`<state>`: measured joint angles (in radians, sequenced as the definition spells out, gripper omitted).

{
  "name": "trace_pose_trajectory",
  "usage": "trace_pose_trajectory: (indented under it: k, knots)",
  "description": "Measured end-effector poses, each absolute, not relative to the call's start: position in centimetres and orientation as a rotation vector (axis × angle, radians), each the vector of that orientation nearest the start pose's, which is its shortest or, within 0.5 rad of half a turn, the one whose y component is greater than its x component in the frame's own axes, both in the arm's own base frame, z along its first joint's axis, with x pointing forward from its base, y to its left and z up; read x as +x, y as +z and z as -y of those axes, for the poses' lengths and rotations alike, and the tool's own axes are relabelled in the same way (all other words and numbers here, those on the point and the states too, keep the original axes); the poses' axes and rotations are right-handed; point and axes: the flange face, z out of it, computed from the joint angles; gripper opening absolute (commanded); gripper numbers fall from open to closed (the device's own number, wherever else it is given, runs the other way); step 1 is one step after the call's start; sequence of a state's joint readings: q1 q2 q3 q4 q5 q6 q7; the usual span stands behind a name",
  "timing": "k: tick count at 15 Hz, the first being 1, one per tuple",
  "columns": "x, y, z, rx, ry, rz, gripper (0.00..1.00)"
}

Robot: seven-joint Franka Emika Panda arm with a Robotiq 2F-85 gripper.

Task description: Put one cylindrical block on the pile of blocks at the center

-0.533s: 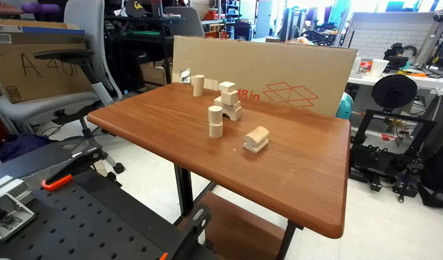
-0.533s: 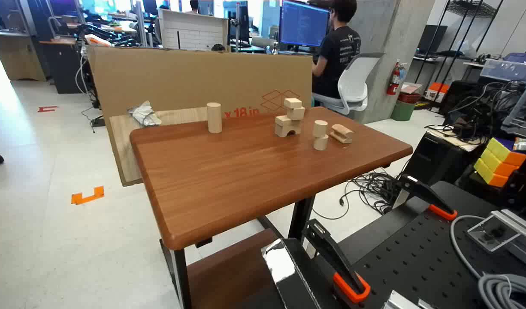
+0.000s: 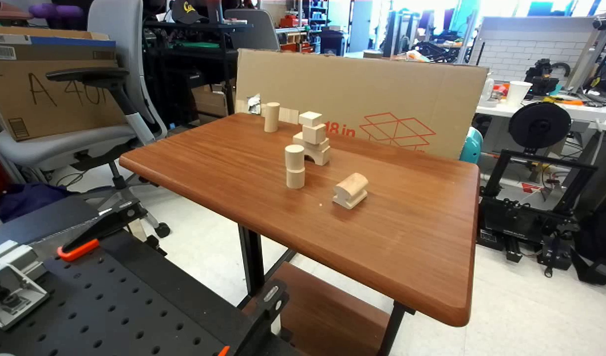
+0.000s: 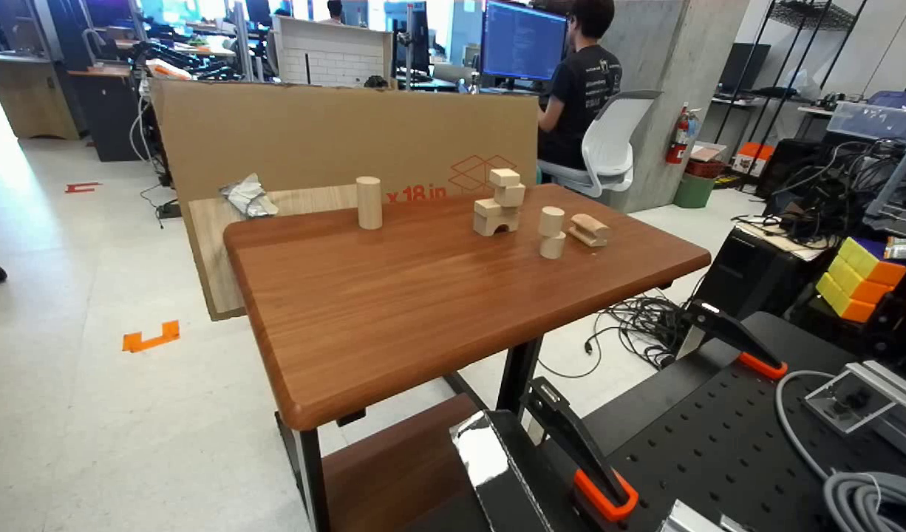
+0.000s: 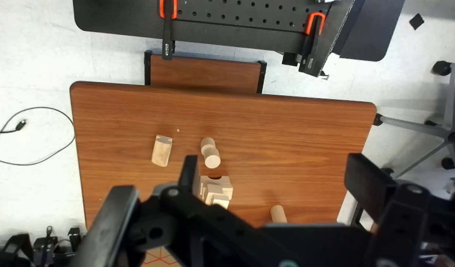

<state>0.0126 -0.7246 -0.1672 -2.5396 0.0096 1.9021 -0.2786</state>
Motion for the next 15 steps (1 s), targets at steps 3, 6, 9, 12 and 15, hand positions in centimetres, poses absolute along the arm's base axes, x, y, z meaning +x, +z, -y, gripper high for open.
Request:
trace_pose_trajectory:
  k: [3, 6, 9, 12, 15]
  knots:
    - [33.9, 50.8, 5.7, -3.027, -0.152, 0.239, 1.00]
    - [34.3, 50.3, 5.8, -3.031, -0.156, 0.227, 1.00]
    - [35.8, 49.2, 5.9, -3.042, -0.196, 0.203, 1.00]
    - [38.1, 47.2, 6.2, -3.058, -0.240, 0.183, 1.00]
    - [40.6, 44.5, 6.4, -3.076, -0.273, 0.154, 1.00]
